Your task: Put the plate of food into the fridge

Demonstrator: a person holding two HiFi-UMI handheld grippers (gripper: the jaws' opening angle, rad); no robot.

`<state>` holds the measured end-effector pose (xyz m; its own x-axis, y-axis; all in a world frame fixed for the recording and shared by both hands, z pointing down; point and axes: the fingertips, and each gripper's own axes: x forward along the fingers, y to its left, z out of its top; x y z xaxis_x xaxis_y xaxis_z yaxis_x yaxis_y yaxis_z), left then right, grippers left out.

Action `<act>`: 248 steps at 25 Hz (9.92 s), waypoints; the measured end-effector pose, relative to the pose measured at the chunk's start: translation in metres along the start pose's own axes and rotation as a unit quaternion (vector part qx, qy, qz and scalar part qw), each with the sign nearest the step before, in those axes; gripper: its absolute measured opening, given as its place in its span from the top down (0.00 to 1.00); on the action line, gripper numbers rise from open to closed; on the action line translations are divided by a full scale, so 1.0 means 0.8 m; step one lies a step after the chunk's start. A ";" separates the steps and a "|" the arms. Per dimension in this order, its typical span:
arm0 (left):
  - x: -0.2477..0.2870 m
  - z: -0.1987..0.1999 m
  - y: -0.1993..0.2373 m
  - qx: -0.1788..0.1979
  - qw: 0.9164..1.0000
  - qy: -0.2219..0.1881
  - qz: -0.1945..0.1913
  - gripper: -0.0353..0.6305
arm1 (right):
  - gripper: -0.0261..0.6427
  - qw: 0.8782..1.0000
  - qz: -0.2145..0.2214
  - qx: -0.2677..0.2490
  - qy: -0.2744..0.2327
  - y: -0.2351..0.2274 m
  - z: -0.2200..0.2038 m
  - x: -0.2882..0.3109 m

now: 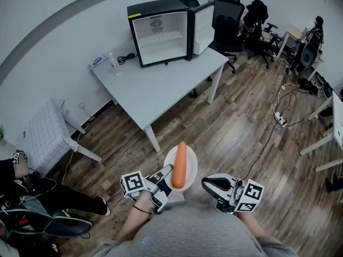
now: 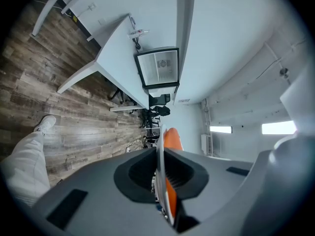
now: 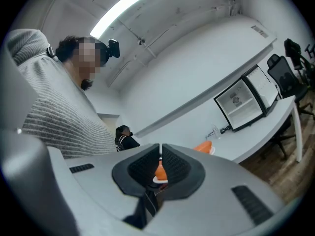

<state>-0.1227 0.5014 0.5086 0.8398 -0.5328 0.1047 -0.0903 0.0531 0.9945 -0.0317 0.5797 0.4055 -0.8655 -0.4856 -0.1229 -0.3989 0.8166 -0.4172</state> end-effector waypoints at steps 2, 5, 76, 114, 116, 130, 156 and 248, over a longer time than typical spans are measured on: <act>0.009 0.021 0.001 0.006 1.000 0.002 0.004 0.90 | 0.94 1.000 0.005 0.001 0.000 -0.016 0.005 0.017; 0.017 0.041 -0.004 0.016 1.000 0.002 0.017 0.90 | 0.94 1.000 0.014 0.010 0.002 -0.031 0.018 0.034; 0.460 0.566 -0.033 -0.003 0.993 -0.112 0.029 0.90 | 0.94 0.989 0.130 0.024 0.062 -0.672 0.285 0.277; 0.506 0.706 -0.030 0.009 0.989 -0.142 0.042 0.90 | 0.94 0.985 0.149 0.037 0.080 -0.699 0.282 0.317; 0.510 0.718 -0.024 0.014 0.988 -0.144 0.051 0.90 | 0.94 0.985 0.147 0.038 0.080 -0.700 0.281 0.316; 0.575 0.788 -0.018 0.018 0.988 -0.140 0.062 0.90 | 0.94 0.990 0.116 0.043 0.074 -0.718 0.284 0.306; 0.607 0.848 0.007 0.013 0.980 -0.173 0.097 0.90 | 0.94 0.991 0.104 0.048 0.073 -0.741 0.288 0.304; 0.664 0.890 0.000 -0.030 0.883 -0.458 0.100 0.74 | 0.94 0.990 0.084 0.092 0.070 -0.774 0.285 0.302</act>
<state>-0.0580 -0.3829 0.5620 0.0218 -0.9656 0.2590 -0.1371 0.2537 0.9575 0.0754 -0.1143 0.4287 -0.9537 -0.2892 -0.0829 -0.1955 0.8052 -0.5598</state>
